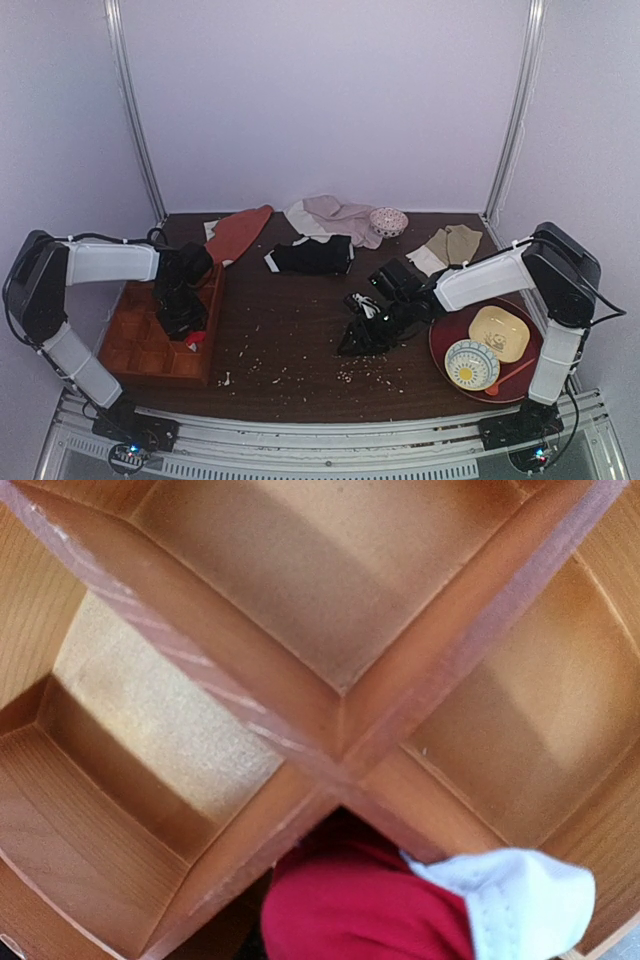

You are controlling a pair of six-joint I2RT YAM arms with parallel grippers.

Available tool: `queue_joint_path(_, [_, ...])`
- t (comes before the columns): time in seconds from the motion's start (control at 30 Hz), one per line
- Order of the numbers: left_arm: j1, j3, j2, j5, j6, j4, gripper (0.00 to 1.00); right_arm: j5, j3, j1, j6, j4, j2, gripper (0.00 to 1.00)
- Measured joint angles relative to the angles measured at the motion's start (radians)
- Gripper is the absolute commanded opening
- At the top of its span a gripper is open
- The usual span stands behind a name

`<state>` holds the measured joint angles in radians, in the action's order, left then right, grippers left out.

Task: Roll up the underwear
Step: Place the underwear in the storage box.

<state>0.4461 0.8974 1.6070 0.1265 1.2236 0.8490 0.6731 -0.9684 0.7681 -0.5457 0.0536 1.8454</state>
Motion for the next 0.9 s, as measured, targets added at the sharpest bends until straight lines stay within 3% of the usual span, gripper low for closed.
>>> queue_joint_path(0.17, [0.0,0.007,0.005,-0.002,0.0,0.006,0.02,0.0,0.0,0.0,0.0,0.0,0.0,0.43])
queue_joint_path(0.23, [-0.001,0.011,0.005,-0.003,-0.001,0.011,0.14,0.0,0.0,0.0,0.0,0.0,0.0,0.43])
queue_joint_path(0.63, [-0.009,0.026,-0.014,-0.034,-0.025,0.014,0.45,0.001,0.0,-0.001,-0.003,0.0,0.0,0.42])
queue_joint_path(0.9, [-0.004,0.021,-0.084,-0.123,-0.029,0.031,0.5,0.001,0.0,-0.001,-0.004,-0.001,0.0,0.43])
